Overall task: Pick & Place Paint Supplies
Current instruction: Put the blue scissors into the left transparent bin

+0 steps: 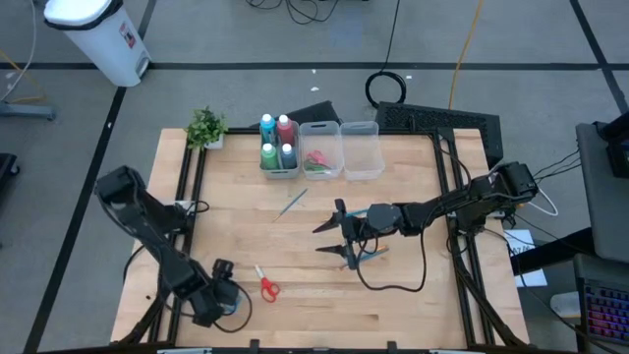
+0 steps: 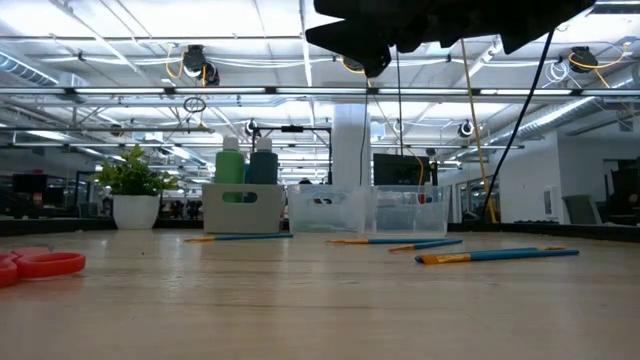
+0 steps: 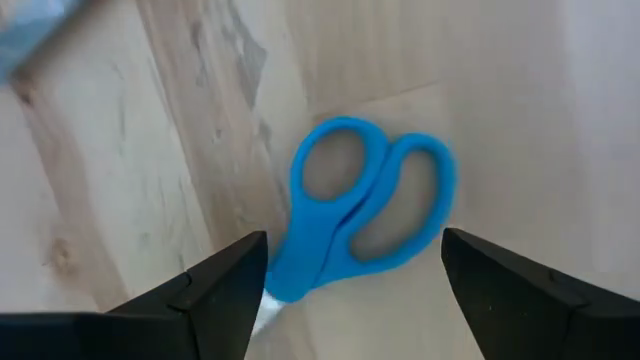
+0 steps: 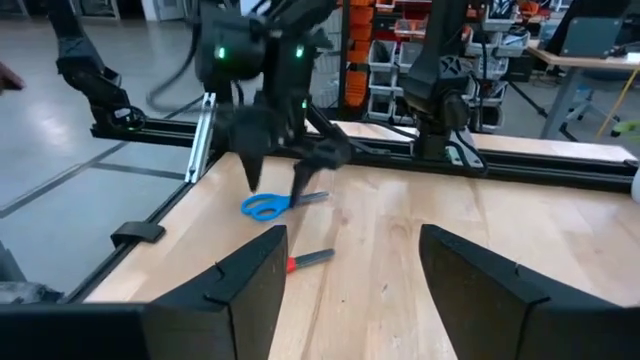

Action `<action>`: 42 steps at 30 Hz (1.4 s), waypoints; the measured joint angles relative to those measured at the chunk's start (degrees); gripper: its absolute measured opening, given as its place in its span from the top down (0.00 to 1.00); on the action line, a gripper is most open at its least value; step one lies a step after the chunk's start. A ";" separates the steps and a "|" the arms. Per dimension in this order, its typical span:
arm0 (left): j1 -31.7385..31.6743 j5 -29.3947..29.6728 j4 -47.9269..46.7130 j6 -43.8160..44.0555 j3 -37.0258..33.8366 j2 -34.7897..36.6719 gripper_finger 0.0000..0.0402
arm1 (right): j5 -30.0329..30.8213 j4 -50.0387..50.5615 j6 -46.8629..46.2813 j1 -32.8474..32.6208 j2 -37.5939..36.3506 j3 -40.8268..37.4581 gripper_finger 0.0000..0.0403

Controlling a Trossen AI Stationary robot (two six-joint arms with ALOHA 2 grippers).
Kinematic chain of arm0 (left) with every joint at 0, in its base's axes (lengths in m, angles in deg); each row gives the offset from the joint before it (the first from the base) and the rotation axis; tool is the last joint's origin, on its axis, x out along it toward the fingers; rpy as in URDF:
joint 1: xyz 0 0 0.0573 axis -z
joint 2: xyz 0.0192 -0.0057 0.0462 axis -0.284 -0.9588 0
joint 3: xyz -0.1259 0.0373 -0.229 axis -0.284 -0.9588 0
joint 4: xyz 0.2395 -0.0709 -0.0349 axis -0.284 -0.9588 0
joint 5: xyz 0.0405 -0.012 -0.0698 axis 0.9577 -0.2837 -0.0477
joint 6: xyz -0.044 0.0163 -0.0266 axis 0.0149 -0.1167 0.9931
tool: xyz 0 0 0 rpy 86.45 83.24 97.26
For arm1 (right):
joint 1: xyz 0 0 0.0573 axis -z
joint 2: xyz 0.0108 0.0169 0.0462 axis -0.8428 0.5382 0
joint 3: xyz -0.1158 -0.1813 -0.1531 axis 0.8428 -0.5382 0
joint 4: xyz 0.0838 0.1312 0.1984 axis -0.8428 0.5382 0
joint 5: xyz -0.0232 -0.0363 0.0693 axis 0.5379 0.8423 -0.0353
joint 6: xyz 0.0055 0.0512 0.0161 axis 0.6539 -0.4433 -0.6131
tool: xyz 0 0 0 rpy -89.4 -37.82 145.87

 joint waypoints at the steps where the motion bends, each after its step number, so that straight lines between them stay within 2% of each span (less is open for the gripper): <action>1: 0.00 0.01 0.15 -0.13 0.01 -1.05 0.23 | 0.00 -0.01 -0.64 0.00 0.00 0.00 0.46; 9: -0.92 4.89 0.40 1.08 0.33 -4.54 0.23 | 0.00 -0.02 -2.17 -0.02 0.00 0.00 0.46; 17: -2.02 4.06 -0.86 10.15 0.20 -4.55 0.25 | 0.00 -0.01 -3.72 -0.02 0.00 0.00 0.48; 20: -2.05 3.76 -2.82 12.10 0.20 -4.56 0.32 | 0.00 0.00 -3.70 -0.02 0.00 0.00 0.48; 25: -1.99 3.00 -3.39 11.94 0.09 -4.57 0.54 | 0.00 0.02 -3.70 -0.02 0.00 0.00 0.48; 31: -2.06 5.99 -2.33 13.60 -0.02 -4.67 0.73 | 0.00 0.02 -3.70 -0.02 0.00 0.00 0.48; 36: -3.01 5.75 -2.90 15.47 0.01 -4.65 0.82 | 0.00 0.02 -3.70 -0.02 0.00 0.00 0.48; 42: -3.54 5.56 -2.87 15.64 0.04 -4.65 0.82 | 0.00 0.02 -3.70 -0.02 0.00 0.00 0.48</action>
